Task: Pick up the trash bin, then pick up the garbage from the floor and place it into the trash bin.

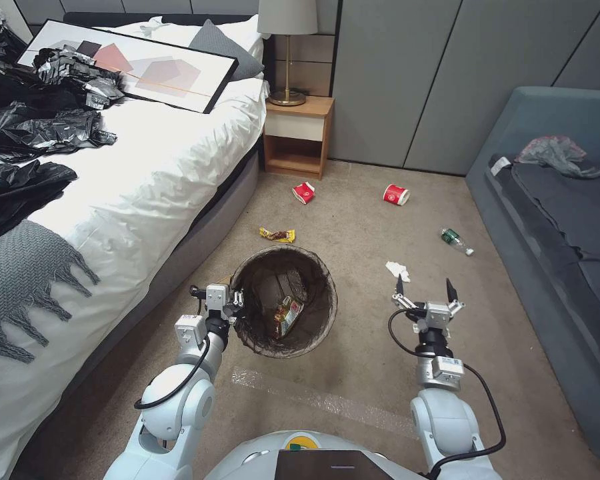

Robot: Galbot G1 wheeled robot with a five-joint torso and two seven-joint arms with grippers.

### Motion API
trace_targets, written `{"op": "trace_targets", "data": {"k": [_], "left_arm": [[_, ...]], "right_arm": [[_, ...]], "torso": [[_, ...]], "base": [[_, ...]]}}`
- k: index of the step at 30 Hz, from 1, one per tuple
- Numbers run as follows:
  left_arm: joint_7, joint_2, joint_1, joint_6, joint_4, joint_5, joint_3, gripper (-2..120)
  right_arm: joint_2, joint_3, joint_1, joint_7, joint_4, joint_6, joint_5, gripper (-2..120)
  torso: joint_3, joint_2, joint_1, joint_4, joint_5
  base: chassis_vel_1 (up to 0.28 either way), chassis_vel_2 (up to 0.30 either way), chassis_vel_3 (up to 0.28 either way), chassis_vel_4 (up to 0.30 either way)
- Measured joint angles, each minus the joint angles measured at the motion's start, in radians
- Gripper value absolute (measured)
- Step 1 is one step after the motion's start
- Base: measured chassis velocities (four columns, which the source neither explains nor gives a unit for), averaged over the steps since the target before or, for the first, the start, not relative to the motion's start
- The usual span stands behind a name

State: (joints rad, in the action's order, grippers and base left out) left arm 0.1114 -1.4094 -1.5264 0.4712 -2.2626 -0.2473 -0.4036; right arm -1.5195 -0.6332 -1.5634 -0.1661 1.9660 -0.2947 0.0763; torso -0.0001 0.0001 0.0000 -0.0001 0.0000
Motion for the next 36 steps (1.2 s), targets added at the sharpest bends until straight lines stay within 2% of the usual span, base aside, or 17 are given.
{"op": "trace_targets", "data": {"k": [2,3,5,7,8,12,36], "left_arm": [[0.0,0.001,0.0,0.0,0.0,0.0,0.0,0],[0.0,0.001,0.0,0.0,0.0,0.0,0.0,0],[0.0,0.002,0.001,0.001,0.0,-0.002,-0.003,0],[0.0,0.002,0.002,0.001,0.0,-0.002,-0.003,0],[0.0,0.002,0.002,0.001,0.0,-0.002,-0.003,0],[0.0,0.001,0.002,0.001,0.001,-0.003,-0.004,0],[-0.001,-0.001,0.004,0.001,0.005,-0.004,-0.004,0]], "right_arm": [[0.011,-0.012,-0.027,-0.05,0.032,0.171,0.002,100],[0.011,-0.012,-0.027,-0.05,0.032,0.171,0.002,100],[0.014,-0.026,-0.037,-0.082,0.031,0.284,0.003,100],[0.014,-0.027,-0.037,-0.084,0.029,0.293,0.004,100],[0.014,-0.03,-0.043,-0.089,0.016,0.329,0.001,100],[0.011,-0.036,-0.052,-0.095,-0.012,0.357,-0.001,100],[0.016,-0.098,-0.029,-0.069,-0.229,0.389,-0.024,100]], "torso": [[0.0,0.0,0.0,0.0,-0.0001],[0.0,0.0,0.0,0.0,-0.0001],[0.0,0.0,0.0,0.0,0.0001],[0.0,0.0,0.0,0.0,0.0001],[0.0,0.0,0.0,0.0002,-0.0001],[0.0,0.0,0.0,0.0,0.0],[0.0,0.0,0.0,0.0,0.0001]], "base": [[0.0,0.0,0.0,0.0],[0.0,0.0,0.0,0.0],[0.0,0.0,0.0,0.0],[0.0,0.0,0.0,0.0],[0.0,0.0,0.0,0.0],[0.0,0.0,0.0,0.0],[0.0,0.0,0.0,0.0]]}}
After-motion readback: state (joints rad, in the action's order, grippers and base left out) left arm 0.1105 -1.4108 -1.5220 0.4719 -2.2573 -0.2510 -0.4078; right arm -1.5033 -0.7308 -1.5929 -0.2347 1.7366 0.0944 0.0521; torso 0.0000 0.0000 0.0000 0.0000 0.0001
